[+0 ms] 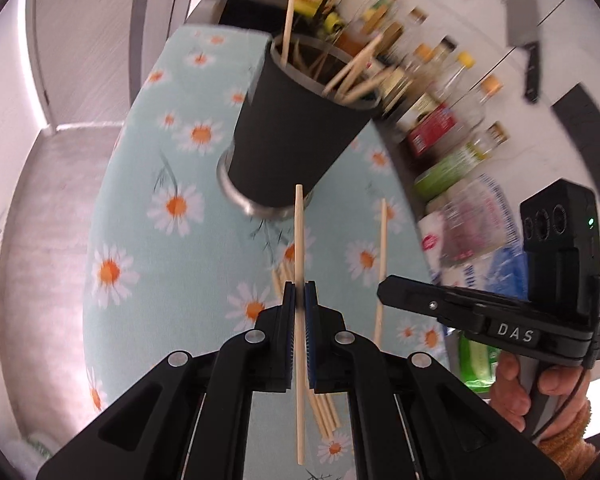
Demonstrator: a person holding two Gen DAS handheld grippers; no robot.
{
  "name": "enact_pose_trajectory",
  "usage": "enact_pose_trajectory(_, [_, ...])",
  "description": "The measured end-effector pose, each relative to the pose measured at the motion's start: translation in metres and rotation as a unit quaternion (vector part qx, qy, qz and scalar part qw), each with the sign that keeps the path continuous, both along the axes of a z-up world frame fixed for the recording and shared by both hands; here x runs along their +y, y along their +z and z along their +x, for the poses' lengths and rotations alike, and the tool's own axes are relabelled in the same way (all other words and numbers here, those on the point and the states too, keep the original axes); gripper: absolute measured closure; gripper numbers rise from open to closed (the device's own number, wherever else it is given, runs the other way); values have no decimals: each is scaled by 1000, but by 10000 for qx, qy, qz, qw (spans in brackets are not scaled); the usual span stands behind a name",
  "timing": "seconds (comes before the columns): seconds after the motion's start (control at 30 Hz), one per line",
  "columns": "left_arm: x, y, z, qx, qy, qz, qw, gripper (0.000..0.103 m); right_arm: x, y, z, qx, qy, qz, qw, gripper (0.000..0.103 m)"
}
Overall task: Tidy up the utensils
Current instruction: 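Lift both sticks over the black holder and open both tools to drop them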
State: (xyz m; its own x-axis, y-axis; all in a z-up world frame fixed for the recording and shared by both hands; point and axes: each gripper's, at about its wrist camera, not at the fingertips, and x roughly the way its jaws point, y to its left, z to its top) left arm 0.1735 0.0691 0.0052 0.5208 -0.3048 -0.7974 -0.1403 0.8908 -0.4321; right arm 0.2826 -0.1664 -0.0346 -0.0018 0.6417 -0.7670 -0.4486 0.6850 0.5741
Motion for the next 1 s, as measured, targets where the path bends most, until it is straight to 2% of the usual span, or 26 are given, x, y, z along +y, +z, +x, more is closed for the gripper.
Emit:
enact_pose_trajectory(0.23, [18, 41, 0, -1075, -136, -206, 9939, 99, 6, 48, -1, -816, -140, 625, 9946, 97])
enact_pose_trajectory(0.43, [34, 84, 7, -2054, -195, -229, 9782, 99, 9, 90, 11, -1403, -338, 1005, 9844, 97])
enact_pose_trajectory(0.53, [40, 98, 13, -2319, -126, -267, 9723, 99, 12, 112, 20, -1691, -442, 1147, 9779, 97])
enact_pose_trajectory(0.67, [45, 123, 22, -2842, -50, -184, 9586, 99, 11, 134, 29, -2208, -619, 1210, 9658, 97])
enact_pose_trajectory(0.77, [47, 136, 27, -3137, 56, 28, 9495, 99, 11, 147, 40, -2424, -757, 1333, 9580, 97])
enact_pose_trajectory(0.97, [50, 151, 42, -3825, 343, 325, 9227, 99, 8, 161, 61, -2822, -987, 1536, 9418, 97])
enact_pose_trajectory(1.0, [50, 152, 44, -3865, 335, 336, 9211, 99, 9, 161, 66, -2874, -1036, 1536, 9397, 97])
